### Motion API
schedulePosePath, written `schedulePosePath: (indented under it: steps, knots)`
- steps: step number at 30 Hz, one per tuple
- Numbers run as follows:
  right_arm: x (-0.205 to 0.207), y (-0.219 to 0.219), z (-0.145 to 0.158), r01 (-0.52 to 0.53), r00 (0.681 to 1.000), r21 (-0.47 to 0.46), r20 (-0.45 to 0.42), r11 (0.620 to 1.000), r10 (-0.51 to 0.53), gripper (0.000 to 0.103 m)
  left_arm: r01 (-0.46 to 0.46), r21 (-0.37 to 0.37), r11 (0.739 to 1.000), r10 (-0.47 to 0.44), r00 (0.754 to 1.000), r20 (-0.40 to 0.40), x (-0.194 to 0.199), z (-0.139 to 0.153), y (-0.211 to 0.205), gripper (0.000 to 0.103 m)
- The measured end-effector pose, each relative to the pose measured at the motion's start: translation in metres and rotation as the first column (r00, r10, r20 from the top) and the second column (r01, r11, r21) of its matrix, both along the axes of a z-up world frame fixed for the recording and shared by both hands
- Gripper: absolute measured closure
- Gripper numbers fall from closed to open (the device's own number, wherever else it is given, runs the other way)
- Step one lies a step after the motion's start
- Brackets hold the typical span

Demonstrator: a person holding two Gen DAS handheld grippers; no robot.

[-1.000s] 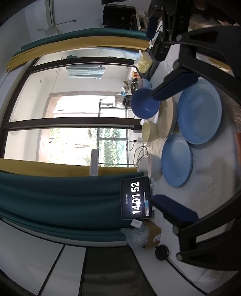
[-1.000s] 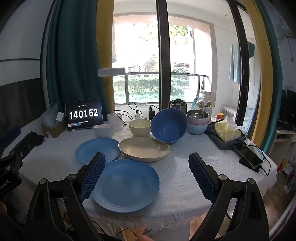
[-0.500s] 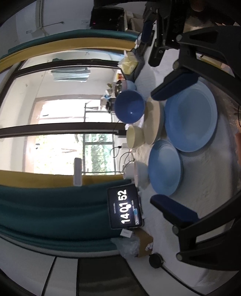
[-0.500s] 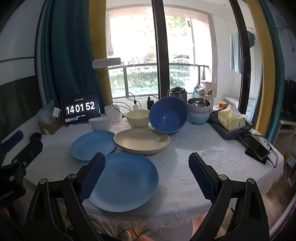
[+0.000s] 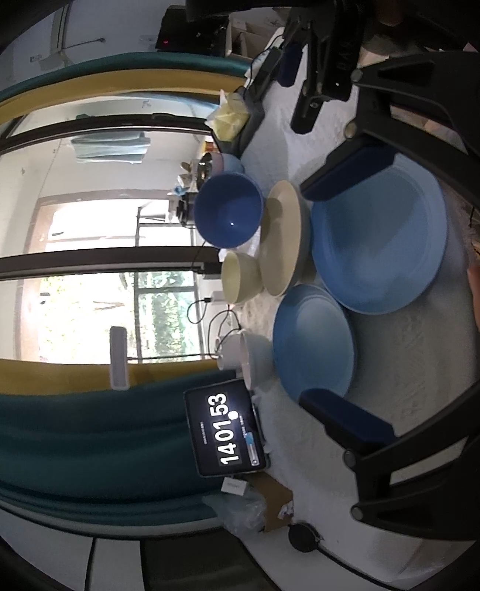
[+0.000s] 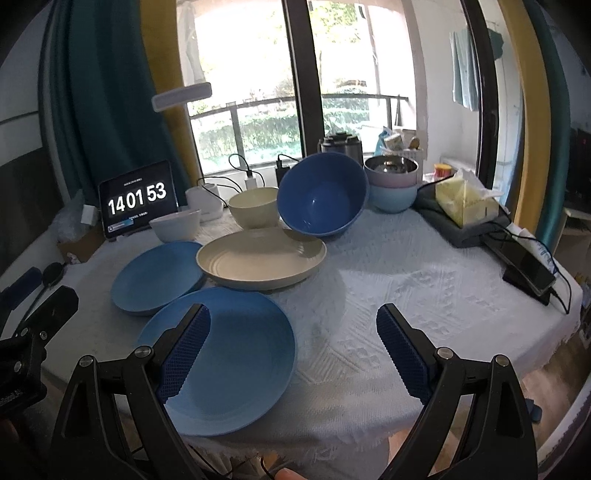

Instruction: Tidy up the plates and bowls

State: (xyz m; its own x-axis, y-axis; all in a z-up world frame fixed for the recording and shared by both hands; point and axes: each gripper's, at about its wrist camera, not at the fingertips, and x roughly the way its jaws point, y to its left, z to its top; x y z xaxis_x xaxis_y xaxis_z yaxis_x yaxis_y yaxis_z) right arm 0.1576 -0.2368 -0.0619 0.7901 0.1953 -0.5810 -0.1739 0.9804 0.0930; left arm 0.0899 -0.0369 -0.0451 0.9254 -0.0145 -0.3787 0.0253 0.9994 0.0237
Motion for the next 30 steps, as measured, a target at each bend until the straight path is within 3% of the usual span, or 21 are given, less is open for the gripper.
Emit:
schedulePosePath:
  steps: [17,25,30]
  knots:
    - [0.072,-0.011,-0.024,0.001,0.996,0.033,-0.088,0.999,0.002,0.009,0.015,0.004,1.000,-0.014,0.990,-0.137,0.083,-0.015,-0.008,0.002]
    - [0.104,-0.013,-0.035,-0.005,0.992,0.049,-0.129,0.999,0.011,0.009,0.010,-0.071,0.997,-0.025,0.978,-0.208,0.128,-0.021,0.001,0.002]
    - [0.127,-0.015,-0.043,-0.010,0.985,0.060,-0.172,0.998,0.020,0.015,0.008,-0.128,0.992,-0.043,0.961,-0.272,0.157,-0.030,0.005,0.003]
